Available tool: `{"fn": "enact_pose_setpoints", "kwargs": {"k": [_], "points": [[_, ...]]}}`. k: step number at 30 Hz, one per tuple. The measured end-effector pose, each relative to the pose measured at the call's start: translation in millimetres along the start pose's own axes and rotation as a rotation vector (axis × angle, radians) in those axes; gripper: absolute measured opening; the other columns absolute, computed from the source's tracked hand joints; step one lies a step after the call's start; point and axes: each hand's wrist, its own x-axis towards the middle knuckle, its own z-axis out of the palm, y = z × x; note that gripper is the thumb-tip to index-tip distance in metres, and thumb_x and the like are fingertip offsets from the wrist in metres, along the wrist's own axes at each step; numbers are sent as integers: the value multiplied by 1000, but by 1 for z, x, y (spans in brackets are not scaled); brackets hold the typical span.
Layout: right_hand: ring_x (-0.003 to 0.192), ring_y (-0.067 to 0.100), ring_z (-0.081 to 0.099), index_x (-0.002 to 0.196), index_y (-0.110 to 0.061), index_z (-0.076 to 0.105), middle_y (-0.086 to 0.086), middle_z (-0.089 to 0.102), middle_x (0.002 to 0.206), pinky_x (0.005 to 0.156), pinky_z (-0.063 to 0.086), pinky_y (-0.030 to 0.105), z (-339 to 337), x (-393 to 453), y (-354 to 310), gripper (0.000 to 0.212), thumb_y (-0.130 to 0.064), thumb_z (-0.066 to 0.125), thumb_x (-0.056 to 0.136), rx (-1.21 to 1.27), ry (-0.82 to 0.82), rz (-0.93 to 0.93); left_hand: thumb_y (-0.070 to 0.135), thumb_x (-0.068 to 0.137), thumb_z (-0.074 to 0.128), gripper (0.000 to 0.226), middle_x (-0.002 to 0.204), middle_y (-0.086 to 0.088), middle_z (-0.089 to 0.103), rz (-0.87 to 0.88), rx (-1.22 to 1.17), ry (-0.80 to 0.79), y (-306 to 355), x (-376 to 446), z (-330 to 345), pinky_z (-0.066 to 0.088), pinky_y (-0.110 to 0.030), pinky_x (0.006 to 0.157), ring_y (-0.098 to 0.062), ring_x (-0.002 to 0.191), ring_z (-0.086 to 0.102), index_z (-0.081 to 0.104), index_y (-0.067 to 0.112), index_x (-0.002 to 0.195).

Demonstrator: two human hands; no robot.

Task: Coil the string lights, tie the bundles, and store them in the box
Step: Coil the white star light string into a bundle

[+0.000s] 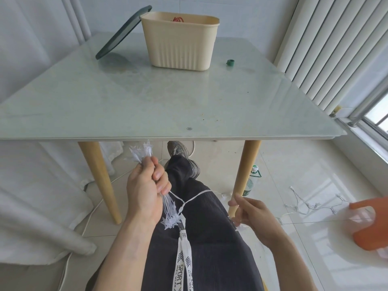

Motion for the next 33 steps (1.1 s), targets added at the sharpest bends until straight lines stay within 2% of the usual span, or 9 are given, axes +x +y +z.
{"fn": "enact_pose_setpoints", "kwargs": {"k": [4, 8, 11, 15, 19, 23, 28, 31, 33], "points": [[72, 32, 58, 83, -2, 74, 13, 45, 47, 82, 58, 37, 4, -7, -13, 48, -38, 49, 103, 53, -74, -33, 18, 108, 34, 34, 57, 5, 32, -6, 15, -14, -2, -3, 3, 22, -21, 39, -8, 39, 21, 47, 16, 77], [61, 29, 36, 112, -10, 72, 15, 60, 70, 68, 47, 32, 5, -9, -20, 31, -26, 47, 104, 221, -60, -153, 18, 108, 35, 33, 56, 5, 33, -37, 38, -21, -2, -6, 6, 21, -21, 39, -8, 38, 22, 47, 15, 77], [47, 19, 31, 115, -9, 70, 16, 65, 79, 62, 49, 27, 6, -16, -32, 41, -38, 46, 100, 258, 13, -260, 19, 108, 35, 32, 57, 4, 34, -62, 66, -40, -4, -8, 8, 21, -20, 38, -8, 38, 22, 47, 15, 79], [72, 19, 61, 101, -8, 76, 14, 68, 101, 77, 60, 48, 6, -25, -48, 42, -43, 55, 96, 349, 45, -377, 19, 108, 36, 29, 59, 2, 35, -63, 156, -77, -8, -11, 12, 23, -22, 40, -9, 41, 23, 49, 12, 83], [93, 29, 69, 111, -7, 74, 7, 70, 123, 77, 60, 45, 5, -35, -63, 33, -30, 55, 96, 275, 10, -454, 20, 108, 36, 30, 60, 1, 38, -45, 231, -116, -11, -17, 18, 25, -26, 44, -12, 43, 27, 50, 9, 84], [75, 23, 66, 106, -10, 73, 14, 73, 107, 70, 56, 34, 14, -47, -77, 22, -14, 55, 93, 276, -62, -534, 21, 108, 37, 31, 59, 0, 44, -24, 279, -135, -16, -20, 24, 32, -31, 49, -17, 46, 35, 51, 7, 84], [55, 20, 41, 104, -5, 74, 7, 64, 74, 54, 39, 24, 34, -57, -87, 24, -19, 59, 93, 219, -119, -528, 23, 107, 41, 35, 59, -2, 54, 35, 389, -199, -23, -30, 33, 38, -40, 60, -22, 52, 44, 60, 13, 79], [54, 10, 46, 96, -3, 75, -1, 67, 67, 55, 40, 24, 49, -61, -92, 19, -18, 63, 93, 141, -74, -560, 26, 105, 45, 33, 60, -7, 54, 59, 461, -244, -25, -36, 38, 42, -34, 59, -21, 54, 47, 65, 13, 82], [61, 9, 54, 87, -16, 80, -2, 69, 70, 61, 44, 29, 56, -61, -95, 13, -21, 69, 93, 34, 28, -581, 28, 104, 46, 33, 57, -9, 52, 82, 498, -241, -26, -38, 40, 44, -31, 56, -19, 52, 48, 69, 16, 83]]}}
